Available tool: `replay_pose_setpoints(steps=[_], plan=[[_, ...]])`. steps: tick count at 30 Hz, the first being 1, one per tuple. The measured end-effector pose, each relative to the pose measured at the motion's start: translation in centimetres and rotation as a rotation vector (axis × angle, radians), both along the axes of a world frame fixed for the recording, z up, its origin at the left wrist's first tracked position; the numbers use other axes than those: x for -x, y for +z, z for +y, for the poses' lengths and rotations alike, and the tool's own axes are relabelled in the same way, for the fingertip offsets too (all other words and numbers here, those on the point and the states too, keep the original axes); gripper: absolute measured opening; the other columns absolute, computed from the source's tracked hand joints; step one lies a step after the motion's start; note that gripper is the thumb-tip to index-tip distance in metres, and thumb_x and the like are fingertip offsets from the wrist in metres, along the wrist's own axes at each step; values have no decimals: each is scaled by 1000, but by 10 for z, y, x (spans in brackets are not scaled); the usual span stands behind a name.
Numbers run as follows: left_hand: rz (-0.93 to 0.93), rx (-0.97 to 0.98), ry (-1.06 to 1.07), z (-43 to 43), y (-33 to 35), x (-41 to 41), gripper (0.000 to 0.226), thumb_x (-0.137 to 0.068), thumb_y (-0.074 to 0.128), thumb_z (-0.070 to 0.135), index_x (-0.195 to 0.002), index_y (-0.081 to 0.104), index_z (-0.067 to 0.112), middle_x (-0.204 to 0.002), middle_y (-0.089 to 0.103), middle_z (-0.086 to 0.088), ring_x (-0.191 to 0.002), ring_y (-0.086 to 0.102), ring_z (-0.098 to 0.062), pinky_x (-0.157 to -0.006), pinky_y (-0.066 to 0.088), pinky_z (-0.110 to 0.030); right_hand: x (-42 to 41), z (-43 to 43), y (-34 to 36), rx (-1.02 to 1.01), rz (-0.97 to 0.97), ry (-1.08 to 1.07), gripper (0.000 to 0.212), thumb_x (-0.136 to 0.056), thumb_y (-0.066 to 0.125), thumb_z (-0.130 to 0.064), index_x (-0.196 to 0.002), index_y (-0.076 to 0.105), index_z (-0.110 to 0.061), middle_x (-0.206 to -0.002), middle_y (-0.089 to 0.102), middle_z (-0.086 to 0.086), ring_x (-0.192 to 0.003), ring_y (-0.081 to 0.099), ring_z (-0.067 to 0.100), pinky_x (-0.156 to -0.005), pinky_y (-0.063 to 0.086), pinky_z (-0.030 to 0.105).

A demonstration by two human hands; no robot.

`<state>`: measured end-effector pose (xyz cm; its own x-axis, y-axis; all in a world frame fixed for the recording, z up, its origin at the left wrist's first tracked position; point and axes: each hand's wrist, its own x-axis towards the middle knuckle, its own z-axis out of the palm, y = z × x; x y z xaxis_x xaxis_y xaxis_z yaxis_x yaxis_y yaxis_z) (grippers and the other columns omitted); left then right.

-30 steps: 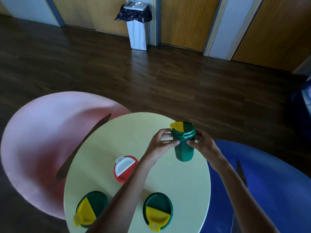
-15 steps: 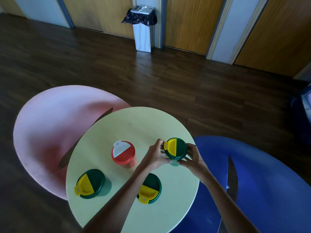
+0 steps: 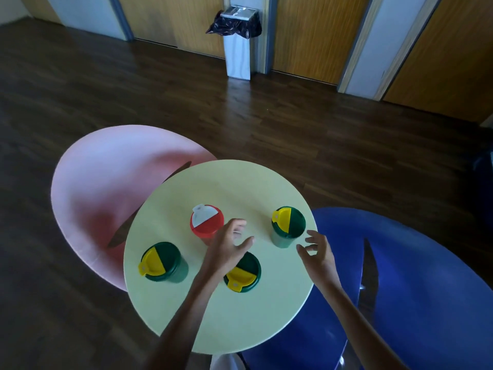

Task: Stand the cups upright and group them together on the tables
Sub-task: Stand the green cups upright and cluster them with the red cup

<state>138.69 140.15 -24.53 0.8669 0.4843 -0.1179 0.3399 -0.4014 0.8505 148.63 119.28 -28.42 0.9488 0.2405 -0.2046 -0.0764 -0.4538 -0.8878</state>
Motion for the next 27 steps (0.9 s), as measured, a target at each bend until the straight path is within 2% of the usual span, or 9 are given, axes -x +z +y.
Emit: replay_pose_setpoints(steps=[2,4,7,9,11,15,17,21,27], plan=[[-65,-70,92,13,6,41,37,-78,71,36,-111,59,25,-107,65,8,-100,63,-7,-87,52,-32,19,0,8,-39,-52,72,34,-85,65,-15,-114,52,-26,-107,57,0,-96,58,20,-71,47,24],[-84,-238,168,31,11,81,40,-78,65,44,-111,61,21,-110,65,7,-103,60,-8,-87,49,-28,36,4,17,-63,-49,234,35,-84,67,-16,-112,52,-31,-107,58,-3,-100,56,12,-75,47,23],[8,-438,243,62,10,126,60,-71,55,53,-115,59,12,-114,63,-3,-106,57,-21,-90,46,-31,45,16,32,28,-93,578,51,-80,71,-27,-120,43,-42,-122,49,-14,-113,46,-3,-90,42,20],[93,-485,266,79,2,145,74,-65,57,55,-123,54,10,-120,58,-10,-112,53,-28,-95,46,-39,43,28,41,170,-136,838,68,-77,71,-36,-134,34,-39,-135,36,-18,-126,32,-2,-104,34,23],[167,-473,267,90,-6,155,86,-62,65,54,-134,43,13,-130,51,-12,-119,48,-30,-100,44,-45,41,42,48,314,-219,997,82,-75,71,-46,-142,26,-31,-145,29,-11,-134,24,6,-108,27,23],[358,-345,171,107,-14,154,116,-59,80,48,-149,10,23,-151,24,-16,-139,28,-32,-108,35,-47,50,62,48,520,-366,996,100,-66,68,-64,-145,23,-22,-145,33,-2,-131,34,19,-100,40,31],[404,-308,100,115,-16,153,120,-62,82,41,-150,2,24,-151,23,-15,-136,32,-31,-106,37,-48,61,66,42,582,-373,956,102,-65,66,-67,-145,22,-22,-142,35,-3,-128,37,19,-96,44,34],[404,-282,70,115,-17,157,108,-72,77,31,-150,3,23,-143,35,-11,-125,44,-26,-99,44,-40,72,68,31,596,-484,881,89,-73,63,-58,-145,24,-21,-143,36,-1,-127,38,21,-95,45,35],[316,-254,195,102,-19,156,96,-72,78,27,-146,17,21,-135,41,-11,-117,50,-28,-94,47,-44,51,52,32,530,-385,1061,87,-80,66,-39,-148,13,-30,-157,16,-9,-143,20,14,-110,31,40]])
